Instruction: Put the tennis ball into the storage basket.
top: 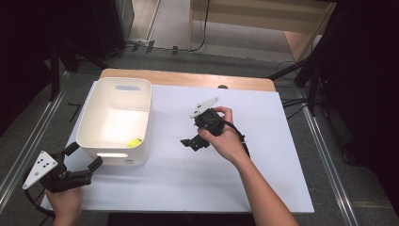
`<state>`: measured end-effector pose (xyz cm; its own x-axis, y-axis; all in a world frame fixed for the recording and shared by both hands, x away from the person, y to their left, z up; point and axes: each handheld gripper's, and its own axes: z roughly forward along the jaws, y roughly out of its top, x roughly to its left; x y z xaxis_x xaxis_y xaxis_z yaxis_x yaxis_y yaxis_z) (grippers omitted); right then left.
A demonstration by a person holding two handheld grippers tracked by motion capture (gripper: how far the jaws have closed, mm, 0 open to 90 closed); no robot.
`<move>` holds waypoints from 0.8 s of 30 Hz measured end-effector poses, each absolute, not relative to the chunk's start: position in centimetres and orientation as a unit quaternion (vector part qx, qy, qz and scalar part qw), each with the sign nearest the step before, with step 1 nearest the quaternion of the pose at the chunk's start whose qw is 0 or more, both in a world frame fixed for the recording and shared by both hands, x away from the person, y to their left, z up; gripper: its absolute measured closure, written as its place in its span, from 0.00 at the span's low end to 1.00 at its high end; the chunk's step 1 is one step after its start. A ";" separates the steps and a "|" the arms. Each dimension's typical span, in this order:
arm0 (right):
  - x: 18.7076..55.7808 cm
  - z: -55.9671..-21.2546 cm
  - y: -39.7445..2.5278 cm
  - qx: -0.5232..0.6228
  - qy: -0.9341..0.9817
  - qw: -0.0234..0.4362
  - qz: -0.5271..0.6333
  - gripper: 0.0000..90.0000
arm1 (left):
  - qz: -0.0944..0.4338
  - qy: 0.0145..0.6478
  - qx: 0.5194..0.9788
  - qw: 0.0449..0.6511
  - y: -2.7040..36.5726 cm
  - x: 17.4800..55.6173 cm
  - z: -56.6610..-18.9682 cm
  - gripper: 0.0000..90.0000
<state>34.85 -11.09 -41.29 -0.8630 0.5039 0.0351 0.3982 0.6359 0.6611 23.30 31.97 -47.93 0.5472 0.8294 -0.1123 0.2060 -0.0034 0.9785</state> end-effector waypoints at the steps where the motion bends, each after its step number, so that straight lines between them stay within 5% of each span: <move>1: 34.8 -41.4 -11.3 0.250 0.900 0.078 0.347 0.00 | 0.266 0.394 0.657 0.585 32.0 23.3 -47.9 0.00; 24: 32.8 -43.0 -17.1 0.298 0.868 0.099 0.385 0.00 | 0.266 0.394 0.658 0.584 31.9 23.3 -47.9 0.00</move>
<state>32.80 -17.12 -43.01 -0.8030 0.5932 0.0577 0.4409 0.5260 0.7273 23.30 31.94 -47.94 0.5473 0.8297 -0.1097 0.2075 -0.0075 0.9782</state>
